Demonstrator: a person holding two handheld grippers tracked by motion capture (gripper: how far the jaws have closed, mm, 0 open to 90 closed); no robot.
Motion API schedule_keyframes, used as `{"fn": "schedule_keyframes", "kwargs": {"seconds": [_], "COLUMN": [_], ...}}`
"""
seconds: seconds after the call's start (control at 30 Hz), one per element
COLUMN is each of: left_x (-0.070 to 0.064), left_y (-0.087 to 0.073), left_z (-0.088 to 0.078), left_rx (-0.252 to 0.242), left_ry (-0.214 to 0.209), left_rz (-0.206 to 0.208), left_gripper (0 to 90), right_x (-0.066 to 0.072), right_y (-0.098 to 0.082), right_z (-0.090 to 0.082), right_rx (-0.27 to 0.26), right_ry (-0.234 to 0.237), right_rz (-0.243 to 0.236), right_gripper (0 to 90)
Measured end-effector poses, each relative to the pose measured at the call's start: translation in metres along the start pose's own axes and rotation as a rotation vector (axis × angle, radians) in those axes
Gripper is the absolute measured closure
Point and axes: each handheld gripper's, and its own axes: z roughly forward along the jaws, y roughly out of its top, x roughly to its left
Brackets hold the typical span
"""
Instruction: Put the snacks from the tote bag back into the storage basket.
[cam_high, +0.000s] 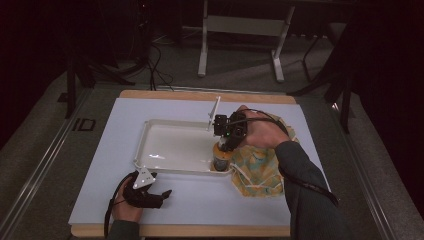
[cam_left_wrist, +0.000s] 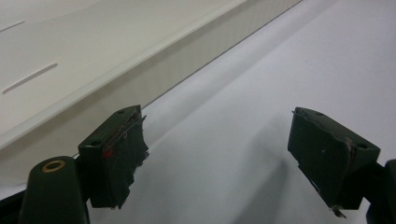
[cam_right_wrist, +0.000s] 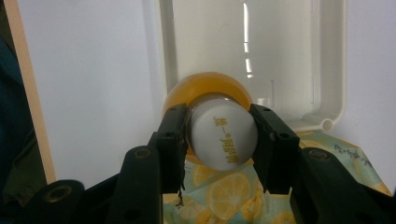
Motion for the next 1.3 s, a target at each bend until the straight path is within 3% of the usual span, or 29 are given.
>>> {"fn": "schedule_keyframes", "kwargs": {"seconds": [0.33,0.67,0.8,1.3], "left_x": [0.000,0.000,0.000,0.000], "left_y": [0.000,0.000,0.000,0.000], "left_z": [0.000,0.000,0.000,0.000], "left_rx": [0.000,-0.001,-0.001,-0.001], "left_ry": [0.001,-0.003,-0.002,-0.002], "left_rz": [0.001,0.000,0.000,0.000], "left_gripper": [19.2,19.3,19.3,19.3], "right_x": [0.001,0.000,0.001,0.003], "right_y": [0.002,-0.001,-0.002,-0.009], "right_z": [0.002,0.009,0.012,0.011], "right_rx": [0.002,0.013,0.015,-0.015], "right_ry": [0.000,0.019,0.020,-0.022], "right_rz": [-0.001,0.018,0.018,0.031], "right_gripper": [57.6,47.6,39.2,23.0]}}
